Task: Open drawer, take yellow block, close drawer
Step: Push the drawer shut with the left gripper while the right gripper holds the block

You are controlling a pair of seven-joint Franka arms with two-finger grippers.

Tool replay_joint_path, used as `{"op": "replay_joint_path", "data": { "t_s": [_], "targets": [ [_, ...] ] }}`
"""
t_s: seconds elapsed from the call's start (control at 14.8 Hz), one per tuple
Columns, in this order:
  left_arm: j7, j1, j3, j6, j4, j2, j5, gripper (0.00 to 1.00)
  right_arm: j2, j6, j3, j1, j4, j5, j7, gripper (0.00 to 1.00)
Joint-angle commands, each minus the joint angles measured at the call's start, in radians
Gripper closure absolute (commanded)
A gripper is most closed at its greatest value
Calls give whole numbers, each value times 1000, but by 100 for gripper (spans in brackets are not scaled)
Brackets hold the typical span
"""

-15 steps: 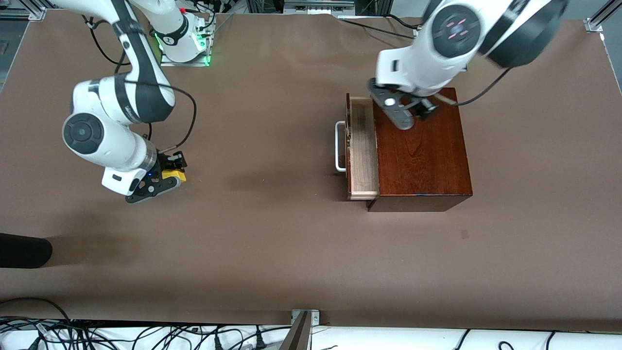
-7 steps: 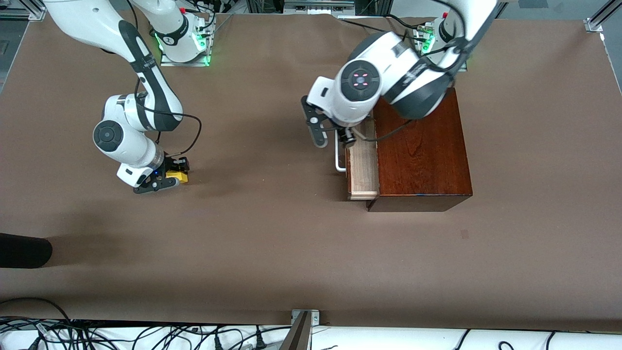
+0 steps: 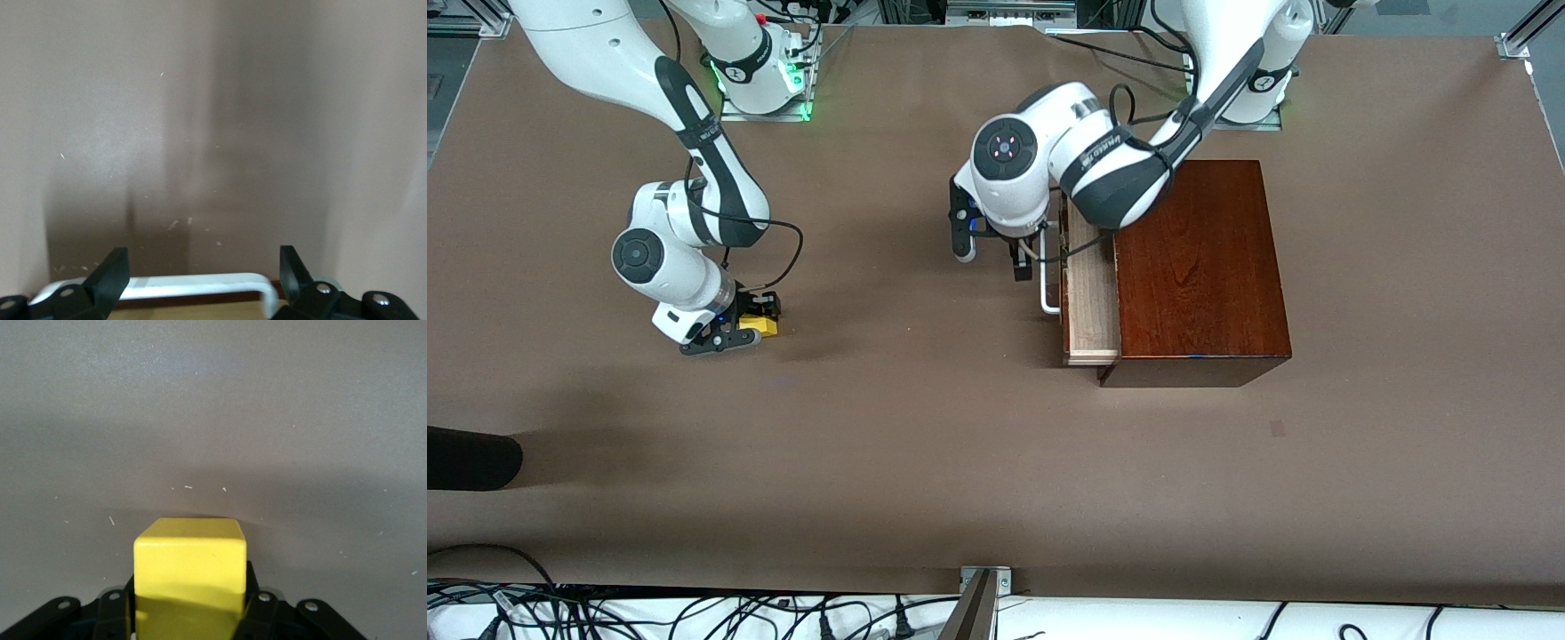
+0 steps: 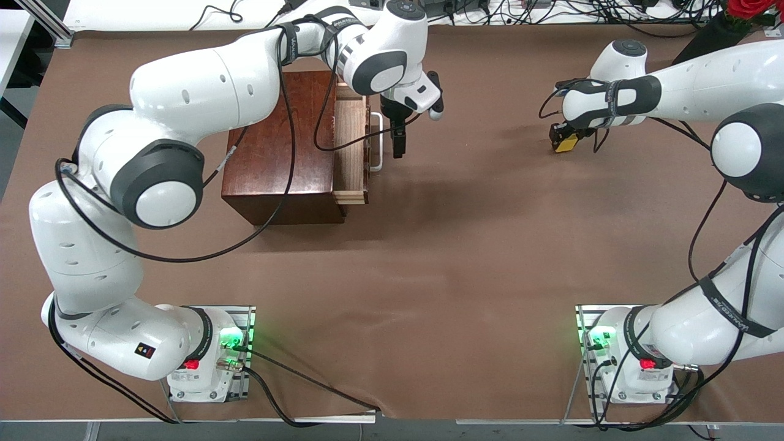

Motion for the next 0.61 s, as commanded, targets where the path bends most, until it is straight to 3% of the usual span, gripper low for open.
{"op": "replay_joint_path", "data": {
  "t_s": [0.0,0.2,0.54],
  "targets": [
    [84,6,9,19,31,38,27,0,19,21,7,-14,5,18,-1,0],
    [96,50,9,-39,31,32,53,0,-49,-52,5,-23,61,15,-16,0],
    [87,91,10,-175,32,17,83,0,-158,-500,5,-34,346,-3,-15,0]
  ]
}}
